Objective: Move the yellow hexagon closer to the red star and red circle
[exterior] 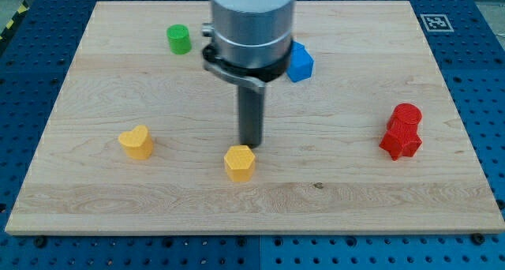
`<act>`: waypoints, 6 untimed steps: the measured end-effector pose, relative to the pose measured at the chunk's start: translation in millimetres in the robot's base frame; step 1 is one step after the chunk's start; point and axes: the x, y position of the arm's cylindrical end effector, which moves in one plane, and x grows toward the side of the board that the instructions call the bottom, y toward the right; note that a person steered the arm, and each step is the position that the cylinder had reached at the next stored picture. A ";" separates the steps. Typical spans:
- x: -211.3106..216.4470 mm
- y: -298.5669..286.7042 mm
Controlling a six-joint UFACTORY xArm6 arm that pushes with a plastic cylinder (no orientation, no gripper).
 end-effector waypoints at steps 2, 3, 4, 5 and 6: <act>52.1 -48.8; 41.5 14.3; -1.3 74.7; 0.4 58.7; 0.4 61.0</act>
